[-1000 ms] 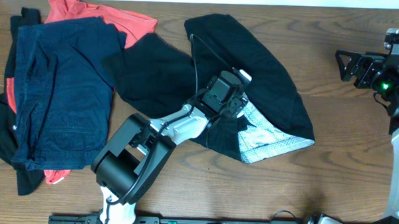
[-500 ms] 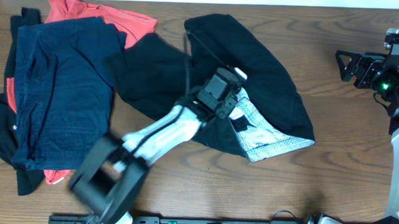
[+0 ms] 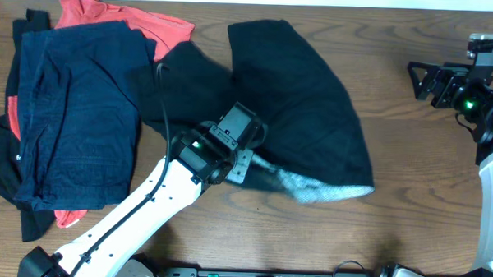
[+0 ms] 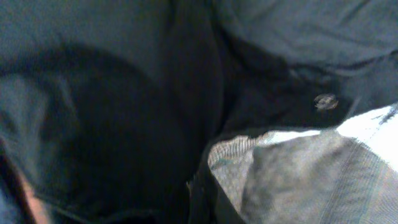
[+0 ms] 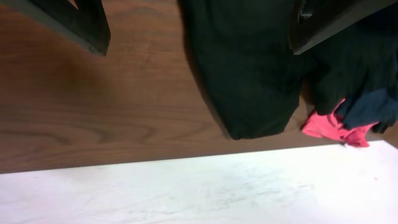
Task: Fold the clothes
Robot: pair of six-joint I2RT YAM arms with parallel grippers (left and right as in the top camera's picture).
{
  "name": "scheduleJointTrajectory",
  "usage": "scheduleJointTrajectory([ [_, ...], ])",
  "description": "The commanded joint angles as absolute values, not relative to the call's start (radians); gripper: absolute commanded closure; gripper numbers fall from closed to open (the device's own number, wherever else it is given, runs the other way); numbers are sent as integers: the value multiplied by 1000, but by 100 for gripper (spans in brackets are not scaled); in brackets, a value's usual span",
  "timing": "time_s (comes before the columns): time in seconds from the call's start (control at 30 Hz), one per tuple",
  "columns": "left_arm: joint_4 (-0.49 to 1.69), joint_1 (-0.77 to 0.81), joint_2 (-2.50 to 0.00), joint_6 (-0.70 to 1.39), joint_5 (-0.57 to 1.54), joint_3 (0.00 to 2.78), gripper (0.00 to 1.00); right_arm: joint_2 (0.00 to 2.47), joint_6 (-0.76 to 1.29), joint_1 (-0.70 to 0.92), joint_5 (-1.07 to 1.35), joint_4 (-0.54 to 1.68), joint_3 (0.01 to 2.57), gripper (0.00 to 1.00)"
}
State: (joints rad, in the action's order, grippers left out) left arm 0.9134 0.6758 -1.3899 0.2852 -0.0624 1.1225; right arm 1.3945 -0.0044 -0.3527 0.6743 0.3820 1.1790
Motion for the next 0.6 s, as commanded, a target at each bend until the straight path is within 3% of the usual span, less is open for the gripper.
scheduleJointTrajectory([
  [0.0, 979, 673, -1380, 458, 59, 1122, 93, 1425, -13, -314, 678, 382, 1197, 11],
  [0.2, 1103, 673, -1380, 570, 209, 1117, 92, 1493, -17, -247, 677, 393, 1197, 14],
  [0.27, 1148, 673, -1380, 590, 230, 1117, 78, 1523, -29, -222, 678, 395, 1197, 14],
  [0.33, 1198, 673, -1380, 607, 249, 1117, 73, 1552, -43, -197, 678, 395, 1197, 14],
  [0.43, 1259, 673, -1380, 620, 263, 1117, 55, 1593, -67, -156, 677, 391, 1197, 14],
  [0.57, 1306, 673, -1380, 630, 262, 1117, 51, 1637, -87, -107, 653, 368, 1197, 13],
])
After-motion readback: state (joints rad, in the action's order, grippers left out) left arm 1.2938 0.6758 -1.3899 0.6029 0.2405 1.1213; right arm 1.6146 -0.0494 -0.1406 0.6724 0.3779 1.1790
